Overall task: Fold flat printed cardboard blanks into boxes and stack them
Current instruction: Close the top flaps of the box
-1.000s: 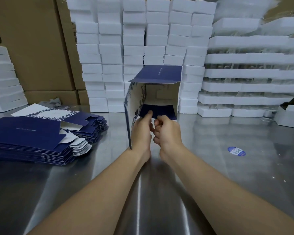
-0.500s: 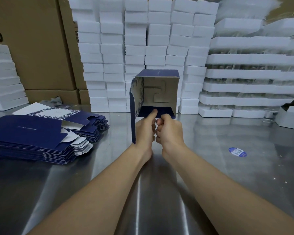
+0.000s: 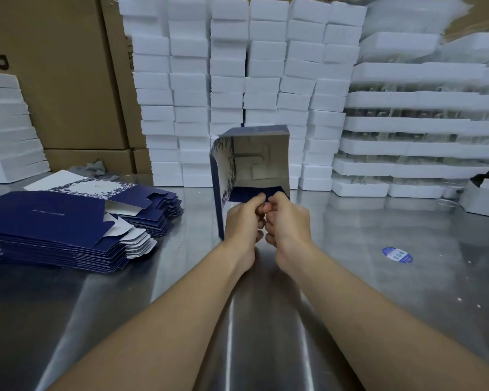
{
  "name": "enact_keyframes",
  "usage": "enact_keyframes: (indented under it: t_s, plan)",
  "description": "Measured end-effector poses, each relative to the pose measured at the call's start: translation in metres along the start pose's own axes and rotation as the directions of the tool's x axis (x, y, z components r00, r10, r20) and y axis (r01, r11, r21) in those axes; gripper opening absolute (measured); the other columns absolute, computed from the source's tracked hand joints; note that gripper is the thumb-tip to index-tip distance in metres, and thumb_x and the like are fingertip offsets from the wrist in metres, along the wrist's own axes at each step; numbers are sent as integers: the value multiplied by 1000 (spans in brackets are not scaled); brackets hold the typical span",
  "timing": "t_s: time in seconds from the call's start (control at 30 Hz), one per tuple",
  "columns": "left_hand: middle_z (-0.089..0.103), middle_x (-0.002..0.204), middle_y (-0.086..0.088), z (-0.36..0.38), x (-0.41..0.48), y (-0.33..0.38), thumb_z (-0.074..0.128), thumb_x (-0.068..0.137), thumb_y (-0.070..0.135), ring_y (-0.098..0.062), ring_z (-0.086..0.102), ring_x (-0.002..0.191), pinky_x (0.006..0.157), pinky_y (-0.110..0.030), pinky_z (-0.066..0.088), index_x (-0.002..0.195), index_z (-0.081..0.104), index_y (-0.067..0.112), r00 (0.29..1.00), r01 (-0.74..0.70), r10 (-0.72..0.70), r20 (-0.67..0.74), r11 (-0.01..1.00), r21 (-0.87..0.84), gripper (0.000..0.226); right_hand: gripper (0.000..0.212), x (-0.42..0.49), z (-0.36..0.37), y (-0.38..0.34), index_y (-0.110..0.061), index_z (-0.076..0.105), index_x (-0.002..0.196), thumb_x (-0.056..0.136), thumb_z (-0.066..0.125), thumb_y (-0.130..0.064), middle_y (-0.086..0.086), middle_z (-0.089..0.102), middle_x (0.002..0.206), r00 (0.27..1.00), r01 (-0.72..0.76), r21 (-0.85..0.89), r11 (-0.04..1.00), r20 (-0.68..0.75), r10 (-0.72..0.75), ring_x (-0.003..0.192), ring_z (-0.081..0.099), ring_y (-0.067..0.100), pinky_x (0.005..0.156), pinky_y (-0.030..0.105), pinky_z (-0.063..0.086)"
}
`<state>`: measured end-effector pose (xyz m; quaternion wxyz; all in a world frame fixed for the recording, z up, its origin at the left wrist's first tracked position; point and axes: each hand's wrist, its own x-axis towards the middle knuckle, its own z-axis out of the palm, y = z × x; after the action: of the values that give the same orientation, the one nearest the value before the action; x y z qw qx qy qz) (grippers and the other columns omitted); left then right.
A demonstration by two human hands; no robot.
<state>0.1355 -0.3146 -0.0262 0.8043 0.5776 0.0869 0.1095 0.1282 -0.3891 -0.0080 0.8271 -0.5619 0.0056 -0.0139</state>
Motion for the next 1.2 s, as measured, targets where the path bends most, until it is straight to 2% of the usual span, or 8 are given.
enact_keyframes:
  t_s: [0.23,0.47,0.77,0.87,0.97,1.03,1.1,1.2]
  plan:
    - [52,61,4,-1,1,-3,66,97,34,-9,42,53,53,-26,30,50,56,26,1000,20,-19,13,999,-33,49,38,4,0,2,-9,56,62,98,48,-17,-2,47,40,999,-5,-56,998,-49,2,30,41,10,34,14,28]
    - [42,52,8,-9,6,0,62,101,28,-8,38,51,45,-22,26,62,47,21,999,10,-11,-38,999,-43,42,27,7,-4,4,-13,56,63,90,54,-18,-5,43,47,994,18,-208,978,-98,-39,46,36,16,47,28,30]
    - [53,58,3,-6,8,-4,63,102,42,-14,47,50,51,-27,34,69,60,19,999,41,-40,-17,997,69,40,26,4,-4,6,-12,57,68,93,55,-16,-9,48,43,999,42,-209,977,-24,-48,36,44,8,36,16,34]
    - [52,68,-2,-12,17,-5,59,103,30,-17,46,60,54,-29,37,81,56,15,988,40,-23,-151,993,111,26,23,8,-10,9,-18,56,80,97,57,-32,-14,59,65,967,177,-412,894,-98,-237,61,53,11,54,23,40]
    - [48,73,-4,-23,23,-4,54,104,26,-16,43,63,50,-27,37,85,53,14,985,-14,57,-163,967,253,22,26,10,-10,4,-32,57,92,105,43,-50,-11,64,95,912,304,-314,899,-175,-370,87,60,13,75,33,45]
    - [49,76,-4,-29,24,-3,50,104,24,-19,43,66,57,-29,38,85,58,13,984,-82,135,-112,917,390,23,28,10,-11,0,-43,58,99,106,36,-59,-17,63,109,892,384,-273,882,-135,-430,102,59,7,84,26,43]
    - [54,82,-4,-33,23,-2,50,104,24,-22,45,75,70,-33,38,92,65,14,981,-109,168,-94,887,448,22,24,10,-13,-1,-49,60,106,106,38,-59,-21,61,119,879,440,-274,855,-64,-473,109,56,-4,89,20,40]
    - [53,80,-9,-34,22,-2,49,103,23,-25,47,75,70,-35,37,86,59,12,976,-144,207,-64,841,521,23,16,15,-17,4,-43,62,118,105,54,-50,-18,61,129,873,469,-238,850,-22,-488,117,56,-2,98,22,44]
